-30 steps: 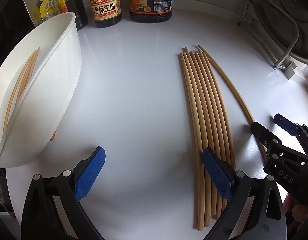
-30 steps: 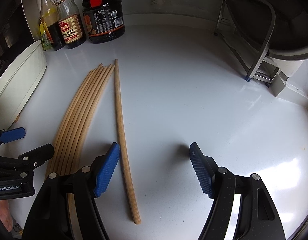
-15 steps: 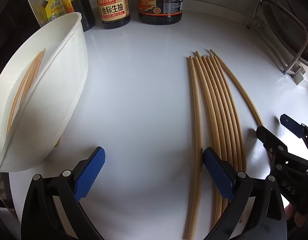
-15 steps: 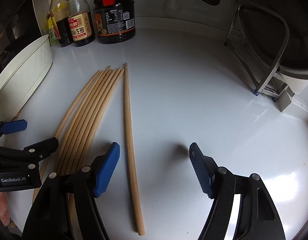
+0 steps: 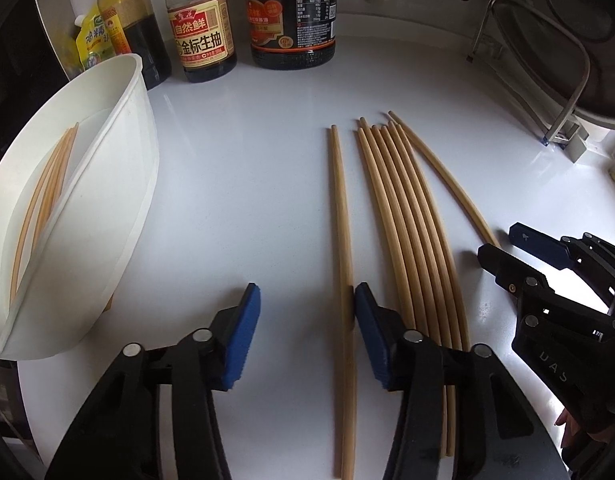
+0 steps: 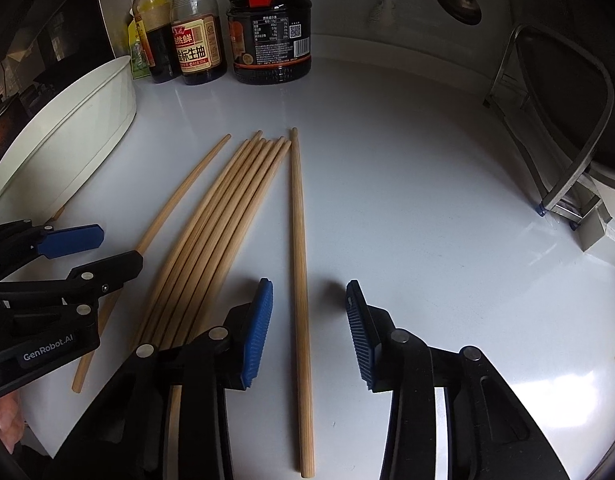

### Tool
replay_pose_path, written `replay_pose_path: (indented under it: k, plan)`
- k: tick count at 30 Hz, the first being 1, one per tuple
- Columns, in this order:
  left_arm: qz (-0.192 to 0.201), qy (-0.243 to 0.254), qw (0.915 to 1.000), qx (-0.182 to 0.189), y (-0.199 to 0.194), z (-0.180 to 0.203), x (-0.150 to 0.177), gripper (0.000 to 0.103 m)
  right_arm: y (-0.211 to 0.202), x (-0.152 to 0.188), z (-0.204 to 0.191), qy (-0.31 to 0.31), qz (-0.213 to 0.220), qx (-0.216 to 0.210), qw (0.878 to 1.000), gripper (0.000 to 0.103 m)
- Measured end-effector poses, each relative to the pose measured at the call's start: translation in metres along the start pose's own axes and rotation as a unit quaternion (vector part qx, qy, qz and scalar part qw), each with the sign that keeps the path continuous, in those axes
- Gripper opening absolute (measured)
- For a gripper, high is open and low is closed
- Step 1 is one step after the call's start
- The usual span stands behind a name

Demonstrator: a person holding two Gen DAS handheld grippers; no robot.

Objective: Organize utensils
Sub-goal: 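Close the right tool on one chopstick while the left tool grasps another, then lift and carry both held chopsticks over the white basin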

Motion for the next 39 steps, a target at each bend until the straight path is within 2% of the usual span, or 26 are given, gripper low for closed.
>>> replay_pose_path:
  k: [2,4,7,15,19,24,29,33,39]
  plan:
    - [0.002,0.015,0.9999,0.002,-0.003,0.005,0.0,0.016,0.0,0.0,-0.002,-0.005,-0.002,-0.003,1.0,0.028]
    - [0.002,0.025,0.9997,0.002,-0.005,0.009,0.002,0.007,0.0,0.0,-0.006,-0.012,-0.005,-0.001,1.0,0.006]
    - [0.0,0.029,0.9996,0.005,-0.006,0.009,0.001,0.007,0.001,-0.001,-0.008,-0.017,-0.009,0.003,1.0,0.006]
    - [-0.023,0.016,0.9993,0.025,-0.006,-0.004,-0.002,0.007,-0.013,-0.004,0.001,0.037,0.005,-0.014,0.999,0.006]
    - [-0.009,0.007,0.999,0.043,-0.023,-0.013,-0.011,0.007,-0.03,-0.016,-0.003,0.05,0.021,-0.017,0.998,0.006]
    - [0.029,-0.008,0.9976,0.062,-0.056,-0.031,-0.034,0.007,-0.054,-0.044,-0.019,0.046,0.044,-0.019,0.998,0.006]
    - [0.066,-0.037,0.9952,0.062,-0.081,-0.075,-0.056,0.007,-0.068,-0.078,-0.056,0.018,0.063,-0.03,0.997,0.006]
    - [0.069,-0.07,0.9942,0.045,-0.085,-0.125,-0.064,0.007,-0.063,-0.104,-0.093,-0.005,0.068,-0.053,0.996,0.006]
    - [0.062,-0.103,0.9927,0.008,-0.075,-0.197,-0.066,0.007,-0.031,-0.147,-0.152,-0.023,0.062,-0.104,0.992,0.006]
Point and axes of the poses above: each gripper's, at about its wrist camera, not at the fingertips, and y roughly the way its jaws point, z to its right, x to its underside, the point moved 2 cm from there along y, roughly the way its jaws point, and after that the axes turned 15 degrees about -x, right-handed, at the moved point
